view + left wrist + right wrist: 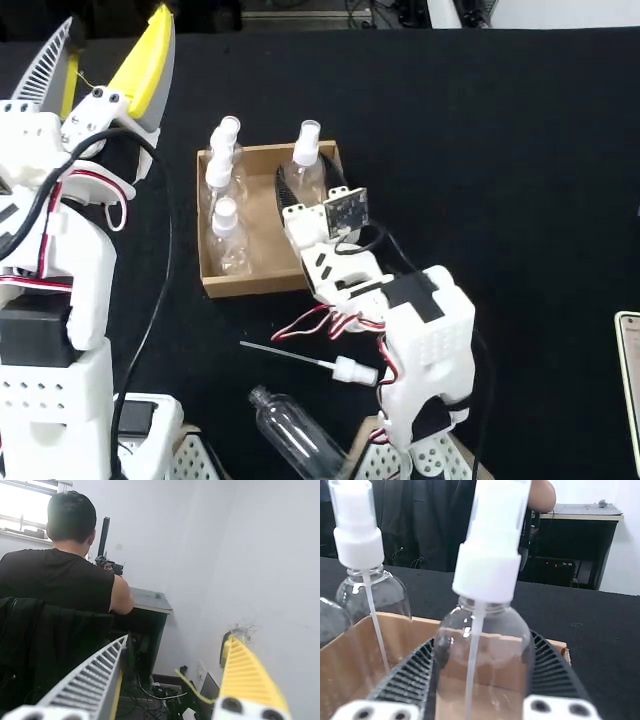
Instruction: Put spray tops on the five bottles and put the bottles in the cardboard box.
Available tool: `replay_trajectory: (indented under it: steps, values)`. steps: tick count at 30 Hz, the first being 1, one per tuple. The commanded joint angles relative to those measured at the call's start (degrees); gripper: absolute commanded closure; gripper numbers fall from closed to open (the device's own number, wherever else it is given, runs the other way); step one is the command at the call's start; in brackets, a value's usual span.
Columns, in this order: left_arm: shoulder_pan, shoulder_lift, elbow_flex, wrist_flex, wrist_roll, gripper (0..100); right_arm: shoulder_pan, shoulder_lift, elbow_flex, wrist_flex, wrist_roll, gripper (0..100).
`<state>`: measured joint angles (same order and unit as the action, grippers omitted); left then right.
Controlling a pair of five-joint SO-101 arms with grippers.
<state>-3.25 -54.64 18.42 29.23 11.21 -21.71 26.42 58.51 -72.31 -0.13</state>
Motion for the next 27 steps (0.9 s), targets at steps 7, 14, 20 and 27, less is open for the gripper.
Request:
replay_trajectory:
  steps: [7, 14, 20, 27]
  values:
    - [0.6, -0.4, -0.6, -1.4, -0.3, 73, -1.3, -2.0, 1.1, -1.5, 0.5, 68.1]
    - [0.6, -0.4, -0.6, -1.4, -0.3, 73, -1.1, -2.1, 1.2, -1.7, 0.5, 68.1]
    - [0.6, -0.4, -0.6, -1.4, -0.3, 73, -1.4, -6.9, 5.8, -6.0, 0.4, 68.1]
    - [0.6, -0.4, -0.6, -1.4, -0.3, 73, -1.0, -19.3, 10.9, 4.9, -5.3, 68.1]
